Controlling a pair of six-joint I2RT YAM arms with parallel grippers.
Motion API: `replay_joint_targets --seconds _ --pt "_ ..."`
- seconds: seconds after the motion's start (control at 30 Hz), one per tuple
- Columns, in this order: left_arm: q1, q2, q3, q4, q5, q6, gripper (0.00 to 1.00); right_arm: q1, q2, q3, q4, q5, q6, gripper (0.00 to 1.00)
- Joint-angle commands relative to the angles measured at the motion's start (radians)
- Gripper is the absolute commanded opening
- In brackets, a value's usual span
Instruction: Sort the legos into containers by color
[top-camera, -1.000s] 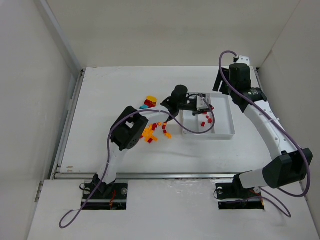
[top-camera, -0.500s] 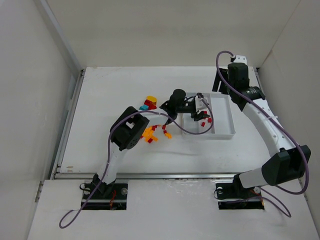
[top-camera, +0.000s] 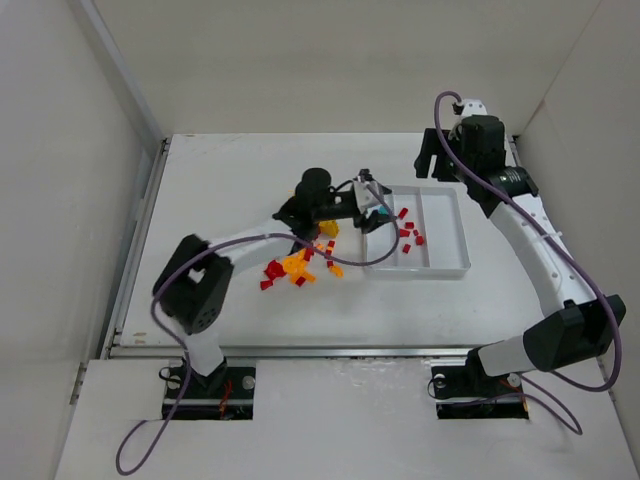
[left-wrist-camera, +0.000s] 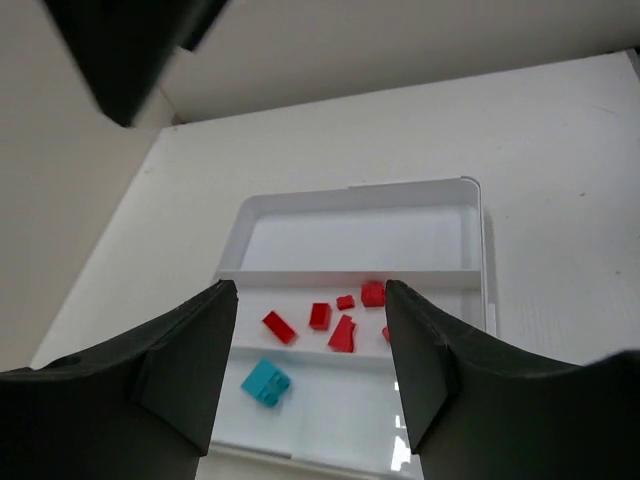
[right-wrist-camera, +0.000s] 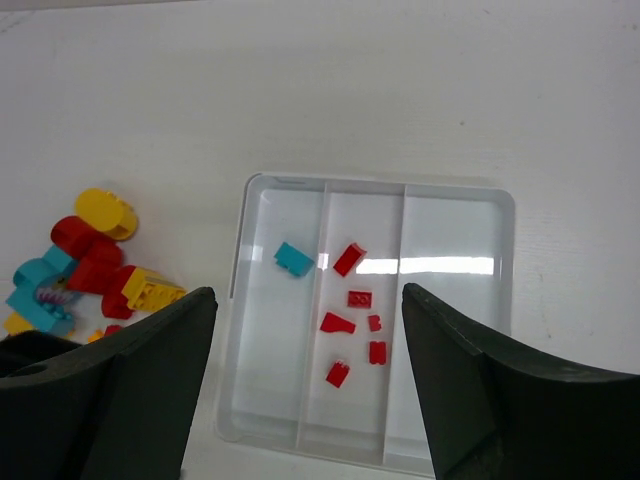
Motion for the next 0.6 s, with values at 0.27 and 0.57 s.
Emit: replay_joint_targets --seconds 0.27,0.57 --pt "0.141 -0.595 -0.272 -0.467 -0.688 -0.121 0.57 0.284 0.151 0.072 0.013 0.050 0.076 0.80" --pt "0.304 -0.797 -0.502 -0.541 -1.051 -0.541 0.45 0.389 0.393 0.044 0.067 -0.102 0.254 0.51"
